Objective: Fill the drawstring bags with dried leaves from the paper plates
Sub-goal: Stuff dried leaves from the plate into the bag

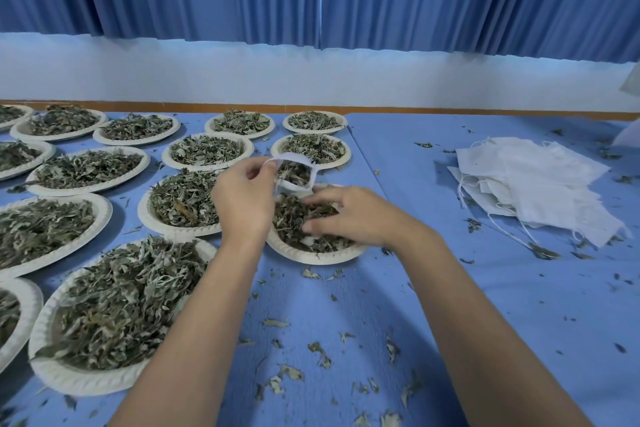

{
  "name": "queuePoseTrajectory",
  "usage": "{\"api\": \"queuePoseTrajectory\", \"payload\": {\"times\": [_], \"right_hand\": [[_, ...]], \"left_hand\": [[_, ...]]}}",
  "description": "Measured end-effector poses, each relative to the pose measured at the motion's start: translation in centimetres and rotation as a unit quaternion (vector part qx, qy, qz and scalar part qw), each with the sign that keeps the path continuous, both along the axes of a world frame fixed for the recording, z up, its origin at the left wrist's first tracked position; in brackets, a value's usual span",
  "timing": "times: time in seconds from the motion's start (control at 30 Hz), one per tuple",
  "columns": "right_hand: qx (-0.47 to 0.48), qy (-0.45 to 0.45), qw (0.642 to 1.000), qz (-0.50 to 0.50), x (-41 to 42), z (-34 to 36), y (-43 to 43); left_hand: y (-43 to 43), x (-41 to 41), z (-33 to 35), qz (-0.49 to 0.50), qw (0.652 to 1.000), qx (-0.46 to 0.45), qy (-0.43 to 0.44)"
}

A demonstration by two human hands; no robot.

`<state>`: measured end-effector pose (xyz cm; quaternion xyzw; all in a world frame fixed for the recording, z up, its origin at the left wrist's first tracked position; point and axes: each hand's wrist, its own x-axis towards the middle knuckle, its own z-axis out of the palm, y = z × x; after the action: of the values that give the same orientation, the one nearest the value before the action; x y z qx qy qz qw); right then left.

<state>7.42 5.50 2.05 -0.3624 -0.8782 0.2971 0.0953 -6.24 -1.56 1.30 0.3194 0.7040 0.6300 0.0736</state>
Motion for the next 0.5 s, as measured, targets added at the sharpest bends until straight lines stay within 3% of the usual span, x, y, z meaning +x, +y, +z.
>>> {"api": "queuePoseTrajectory", "payload": {"times": [0.1,0.2,0.5], "right_hand": [[-0.004,-0.084,0.994,0.075,-0.4,-1.0,0.0],[0.03,-0.128,0.987,0.088,-0.5,-1.7,0.3],[0.212,-0.055,0.976,-0.006,-1.3,-2.9,0.2]], "left_hand": [[-0.1,-0.2,-0.1,0.005,0.998,0.036,-0.051],[0.0,-0.3,-0.3,-0.007,0.996,0.041,-0.08],[0.3,-0.3,-0.5,-0.024,0.991,0.061,-0.117]]}}
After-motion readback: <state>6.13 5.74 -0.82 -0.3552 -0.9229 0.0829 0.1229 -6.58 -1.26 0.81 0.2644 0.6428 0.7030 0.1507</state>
